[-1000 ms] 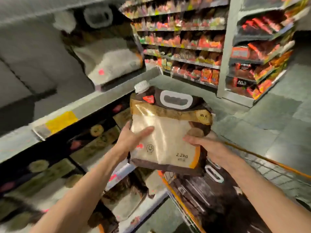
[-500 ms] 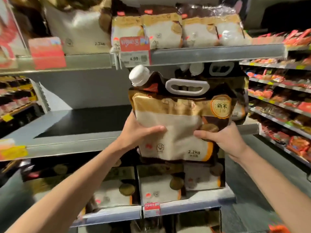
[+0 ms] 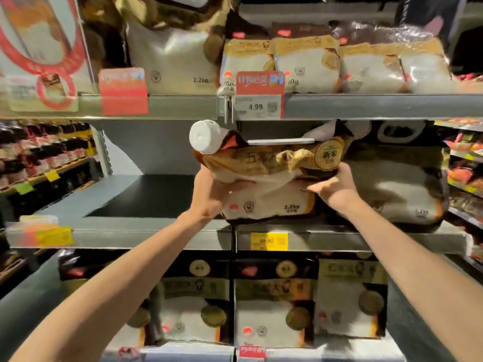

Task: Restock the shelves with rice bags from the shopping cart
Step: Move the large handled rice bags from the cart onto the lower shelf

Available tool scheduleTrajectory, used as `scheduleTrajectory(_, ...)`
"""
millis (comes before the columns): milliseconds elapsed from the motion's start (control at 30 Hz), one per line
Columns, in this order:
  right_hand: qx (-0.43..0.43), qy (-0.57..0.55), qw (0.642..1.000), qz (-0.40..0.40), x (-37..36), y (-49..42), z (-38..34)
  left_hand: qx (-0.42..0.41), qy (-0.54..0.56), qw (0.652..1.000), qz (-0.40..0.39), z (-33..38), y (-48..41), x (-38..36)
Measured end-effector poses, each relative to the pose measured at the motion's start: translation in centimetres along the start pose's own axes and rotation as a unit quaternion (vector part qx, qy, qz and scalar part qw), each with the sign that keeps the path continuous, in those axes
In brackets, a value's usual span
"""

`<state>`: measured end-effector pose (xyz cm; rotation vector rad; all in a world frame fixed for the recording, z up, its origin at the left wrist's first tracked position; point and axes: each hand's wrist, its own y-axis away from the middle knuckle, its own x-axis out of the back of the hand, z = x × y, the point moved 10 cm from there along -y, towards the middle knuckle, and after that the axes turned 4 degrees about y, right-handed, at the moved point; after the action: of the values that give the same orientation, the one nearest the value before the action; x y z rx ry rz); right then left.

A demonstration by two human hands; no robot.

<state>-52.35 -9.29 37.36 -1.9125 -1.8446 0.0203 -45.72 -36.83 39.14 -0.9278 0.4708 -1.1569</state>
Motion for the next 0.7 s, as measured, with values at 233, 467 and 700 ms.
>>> scheduleTrajectory(233, -0.092, -0.003, 0.995, 0.042, -2.0, -1.8, 5.4, 0.201, 0.029, 0.978, -0.041, -7.9, 0.2, -2.1)
scheduleTrajectory(467, -0.138, 0.042, 0.989, 0.036, -4.1, -1.8, 7.8, 0.278, 0.037, 0.952, -0.126, -10.0, 0.9, -3.1)
scheduleTrajectory(700, -0.159, -0.015, 0.987, -0.018, -5.5, -2.8, 8.5, 0.311, 0.002, 0.923, -0.228, -11.5, 1.5, -3.6)
